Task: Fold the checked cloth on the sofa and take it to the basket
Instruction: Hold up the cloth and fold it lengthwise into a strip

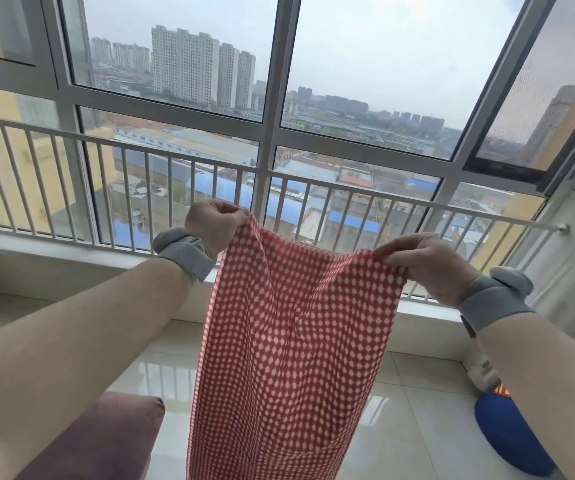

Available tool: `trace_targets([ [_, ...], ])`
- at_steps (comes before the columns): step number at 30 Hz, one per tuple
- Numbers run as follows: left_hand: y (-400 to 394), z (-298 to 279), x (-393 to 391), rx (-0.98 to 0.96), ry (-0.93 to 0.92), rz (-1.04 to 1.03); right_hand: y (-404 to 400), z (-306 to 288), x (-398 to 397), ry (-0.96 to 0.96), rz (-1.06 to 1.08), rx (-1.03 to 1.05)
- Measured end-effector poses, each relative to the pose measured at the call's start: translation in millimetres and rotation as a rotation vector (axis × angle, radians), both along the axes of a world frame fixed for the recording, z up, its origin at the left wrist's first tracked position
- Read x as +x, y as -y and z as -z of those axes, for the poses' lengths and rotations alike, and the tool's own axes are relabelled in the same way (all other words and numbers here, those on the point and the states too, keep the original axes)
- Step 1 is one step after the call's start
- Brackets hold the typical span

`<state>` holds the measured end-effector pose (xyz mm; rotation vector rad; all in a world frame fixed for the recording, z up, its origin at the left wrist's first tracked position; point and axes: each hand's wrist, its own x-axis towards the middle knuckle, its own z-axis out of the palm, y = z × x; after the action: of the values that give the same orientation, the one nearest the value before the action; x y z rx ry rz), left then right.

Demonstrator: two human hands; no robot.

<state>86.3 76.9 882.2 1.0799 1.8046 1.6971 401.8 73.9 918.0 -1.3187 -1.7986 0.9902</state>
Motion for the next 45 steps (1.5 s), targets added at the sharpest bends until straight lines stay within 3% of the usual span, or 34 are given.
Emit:
trace_targets([
  [3, 5, 2, 12, 0.064, -0.011, 0.109, 7, -4, -15, -0.006, -0.082, 0.015],
  [7, 11, 3, 27, 0.098, -0.016, 0.261, 16, -6, -28, -0.056, -0.302, -0.132],
  [10, 15, 4, 33, 0.101, 0.0, 0.344, 21, -5, -36, 0.037, -0.423, -0.104],
  [20, 32, 2, 47, 0.107, -0.054, 0.595, 36, 1, -74, 0.375, -0.232, 0.317],
  [25, 40, -3, 51, 0.122, -0.059, 0.725, 39, 2, -81, 0.351, -0.198, 0.271],
  [36, 47, -6, 47, 0.02, 0.119, 0.902, 47, 1, -85, 0.275, -0.085, 0.291],
  [45, 51, 1, 52, 0.118, -0.007, 0.808, 50, 5, -88, 0.252, -0.089, 0.29],
])
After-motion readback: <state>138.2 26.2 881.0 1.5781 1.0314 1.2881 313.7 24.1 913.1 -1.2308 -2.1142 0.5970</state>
